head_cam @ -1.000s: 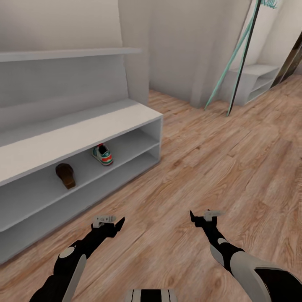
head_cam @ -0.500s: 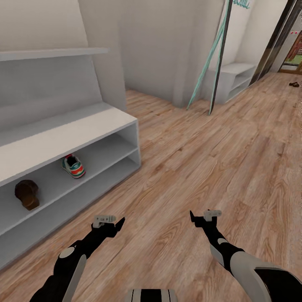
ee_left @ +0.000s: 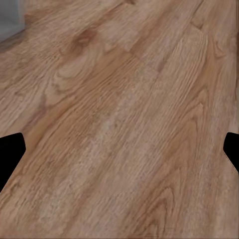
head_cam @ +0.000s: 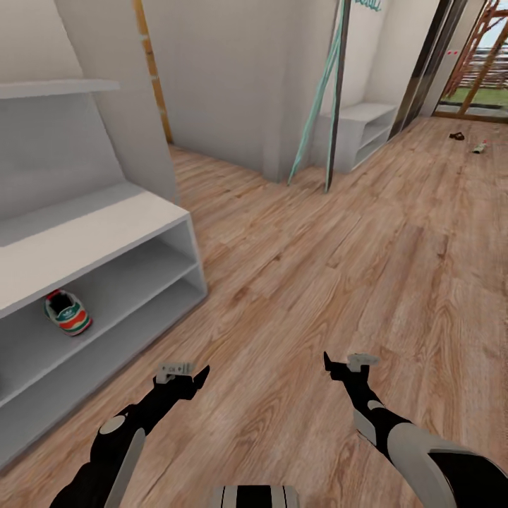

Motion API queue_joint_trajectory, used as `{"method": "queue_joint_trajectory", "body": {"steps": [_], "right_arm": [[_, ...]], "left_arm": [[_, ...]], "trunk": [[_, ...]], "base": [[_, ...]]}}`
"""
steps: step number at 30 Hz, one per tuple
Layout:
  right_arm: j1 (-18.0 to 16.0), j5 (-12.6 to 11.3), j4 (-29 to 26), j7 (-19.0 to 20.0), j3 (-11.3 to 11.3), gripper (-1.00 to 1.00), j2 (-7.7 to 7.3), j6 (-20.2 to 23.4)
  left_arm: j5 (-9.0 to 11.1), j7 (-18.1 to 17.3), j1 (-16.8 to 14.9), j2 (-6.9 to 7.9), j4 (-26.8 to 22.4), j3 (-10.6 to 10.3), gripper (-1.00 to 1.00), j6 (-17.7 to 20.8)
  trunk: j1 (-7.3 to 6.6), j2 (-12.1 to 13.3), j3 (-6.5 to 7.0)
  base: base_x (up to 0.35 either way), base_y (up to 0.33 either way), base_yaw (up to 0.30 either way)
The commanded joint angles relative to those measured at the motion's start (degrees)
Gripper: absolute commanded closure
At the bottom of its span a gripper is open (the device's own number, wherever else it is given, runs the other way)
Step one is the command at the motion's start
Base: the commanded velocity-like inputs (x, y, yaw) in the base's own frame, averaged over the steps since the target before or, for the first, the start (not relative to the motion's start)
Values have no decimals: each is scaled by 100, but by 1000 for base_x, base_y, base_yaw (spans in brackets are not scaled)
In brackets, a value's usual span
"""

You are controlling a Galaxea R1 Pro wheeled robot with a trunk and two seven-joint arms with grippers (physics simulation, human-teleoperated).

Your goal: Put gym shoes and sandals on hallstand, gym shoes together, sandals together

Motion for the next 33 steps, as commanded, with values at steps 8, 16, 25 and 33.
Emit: {"method": "queue_joint_trajectory", "body": {"steps": [8,16,25,33], "right_arm": [[-4,-67,0,33,-11,-100,0,-18],[-4,-68,-2,28,-11,-100,1,-18],[-4,-68,0,25,-11,-100,0,-18],[-4,-64,-2,27,-7,-100,0,-18]], "left_arm": [[50,-9,-1,-2,-6,6,-100,50],[51,-9,-1,-2,-6,6,-100,50],[51,-9,-1,-1,-6,6,-100,50],[53,-9,-1,0,-6,6,-100,50]], "trunk": [[2,-2,-43],[2,-2,-55],[2,-2,-56],[2,-2,-56]], "base": [[328,-78,-268],[328,-109,-296],[325,-139,-300],[309,-182,-161]]}}
